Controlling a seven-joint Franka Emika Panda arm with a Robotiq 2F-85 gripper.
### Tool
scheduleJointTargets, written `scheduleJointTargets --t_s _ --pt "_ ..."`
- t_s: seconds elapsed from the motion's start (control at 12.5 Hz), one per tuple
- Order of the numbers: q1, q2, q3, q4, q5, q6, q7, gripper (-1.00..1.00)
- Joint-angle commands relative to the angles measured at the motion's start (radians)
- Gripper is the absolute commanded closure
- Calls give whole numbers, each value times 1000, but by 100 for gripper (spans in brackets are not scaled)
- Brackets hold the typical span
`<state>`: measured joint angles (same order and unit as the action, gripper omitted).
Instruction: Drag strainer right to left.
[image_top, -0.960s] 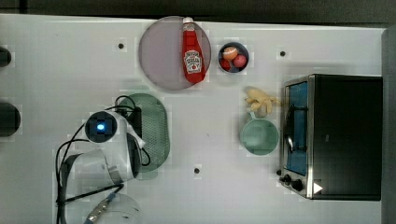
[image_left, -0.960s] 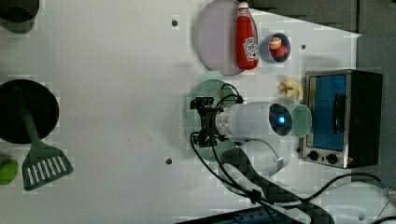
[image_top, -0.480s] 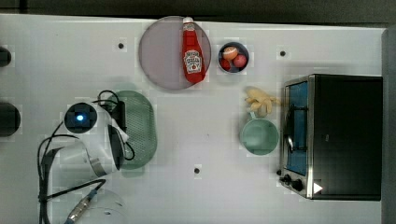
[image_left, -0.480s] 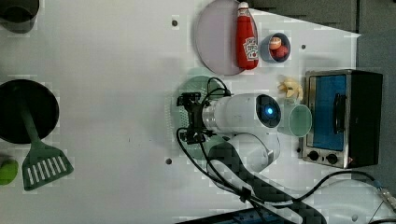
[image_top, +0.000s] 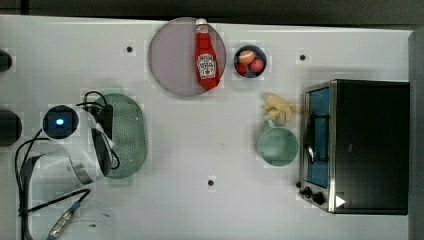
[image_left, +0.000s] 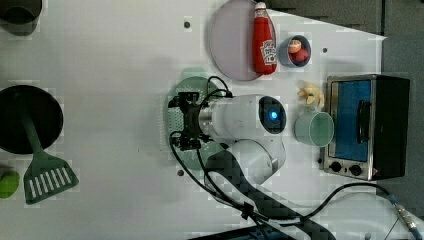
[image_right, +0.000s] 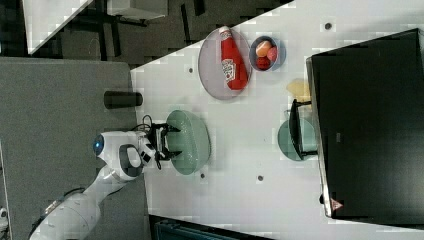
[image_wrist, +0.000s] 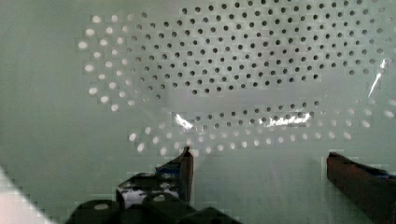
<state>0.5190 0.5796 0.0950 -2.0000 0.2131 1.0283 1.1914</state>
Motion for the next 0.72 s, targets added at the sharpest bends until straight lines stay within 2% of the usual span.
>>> scheduleJointTargets --t_s 0.08,0.72 --pt "48 47 0 51 18 7 83 -100" --pt "112 95 0 121 24 9 100 -100"
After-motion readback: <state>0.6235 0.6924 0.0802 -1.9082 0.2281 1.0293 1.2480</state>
